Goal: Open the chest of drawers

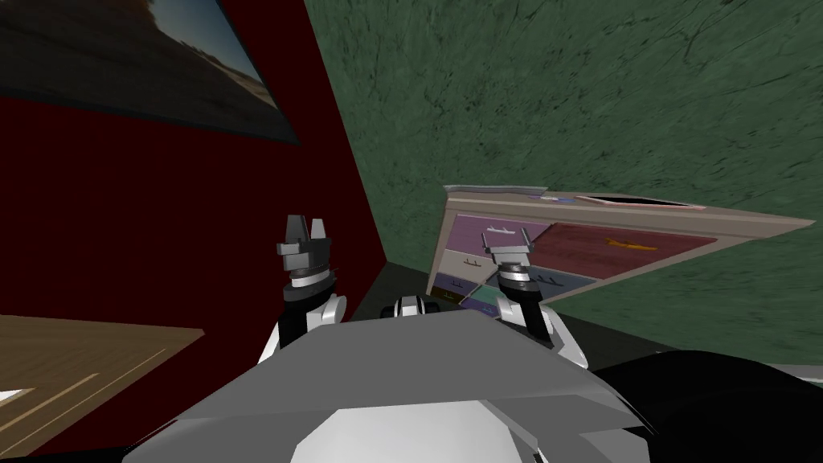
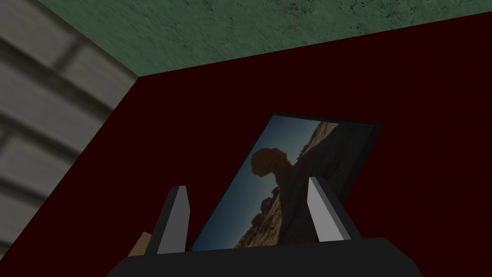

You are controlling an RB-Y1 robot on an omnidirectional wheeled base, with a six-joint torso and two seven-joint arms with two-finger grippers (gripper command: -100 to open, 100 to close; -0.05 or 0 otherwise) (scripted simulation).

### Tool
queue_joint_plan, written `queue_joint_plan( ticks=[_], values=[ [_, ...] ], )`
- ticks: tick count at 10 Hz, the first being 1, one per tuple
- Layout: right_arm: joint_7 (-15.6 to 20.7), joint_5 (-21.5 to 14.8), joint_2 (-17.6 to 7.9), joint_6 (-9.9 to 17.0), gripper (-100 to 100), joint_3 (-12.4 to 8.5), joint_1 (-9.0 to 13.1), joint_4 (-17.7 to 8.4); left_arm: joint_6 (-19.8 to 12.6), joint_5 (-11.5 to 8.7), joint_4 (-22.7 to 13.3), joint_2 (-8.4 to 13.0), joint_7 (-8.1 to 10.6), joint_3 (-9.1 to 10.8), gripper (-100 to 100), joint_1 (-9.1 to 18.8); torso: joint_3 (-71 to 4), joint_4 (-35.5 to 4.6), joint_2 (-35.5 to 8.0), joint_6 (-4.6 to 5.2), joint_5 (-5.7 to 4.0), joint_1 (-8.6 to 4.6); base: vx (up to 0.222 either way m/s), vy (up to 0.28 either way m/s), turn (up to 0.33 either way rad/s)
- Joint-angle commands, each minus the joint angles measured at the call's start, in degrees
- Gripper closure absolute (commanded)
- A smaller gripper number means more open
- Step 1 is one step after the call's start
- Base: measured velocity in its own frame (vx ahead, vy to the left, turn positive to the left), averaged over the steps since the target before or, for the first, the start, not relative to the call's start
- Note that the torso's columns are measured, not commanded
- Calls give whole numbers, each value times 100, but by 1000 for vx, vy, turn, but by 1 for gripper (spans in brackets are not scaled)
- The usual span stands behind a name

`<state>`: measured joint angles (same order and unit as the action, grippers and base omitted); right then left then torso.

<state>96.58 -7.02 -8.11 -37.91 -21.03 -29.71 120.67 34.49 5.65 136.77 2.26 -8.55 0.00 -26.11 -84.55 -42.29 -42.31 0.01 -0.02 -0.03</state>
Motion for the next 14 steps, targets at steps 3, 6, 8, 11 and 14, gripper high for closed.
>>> queue_joint_plan(
  ticks=[3, 6, 8, 11, 14],
  values=[
    [57, 108, 735, -2, -100, -65, 35, 26, 0, 0, 0, 1, 0, 1, 0, 1, 3, -1, -5, -1, -8, -29, 14, 33, -20],
    [58, 115, 967, 24, -100, -72, 39, 52, 0, 0, -1, 1, 0, 1, 0, 1, -2, 1, 2, -1, 3, 5, 1, 0, -6],
    [381, 183, 1012, 340, -100, -156, 406, 16, -1, 0, -1, 2, 0, 1, 0, 2, 4, -2, -9, -5, 1, -3, -76, -34, 199],
    [704, 250, 1041, 655, -100, -240, 773, -18, -1, 0, -1, 2, 0, 1, 0, 2, 0, 0, 1, 0, 1, 1, -91, -41, 127],
    [1027, 317, 1069, 971, -100, -324, 1141, -53, -1, 0, -1, 2, 0, 1, 0, 2, -4, -12, -2, -4, 20, 24, -82, -22, 144]
  ],
)
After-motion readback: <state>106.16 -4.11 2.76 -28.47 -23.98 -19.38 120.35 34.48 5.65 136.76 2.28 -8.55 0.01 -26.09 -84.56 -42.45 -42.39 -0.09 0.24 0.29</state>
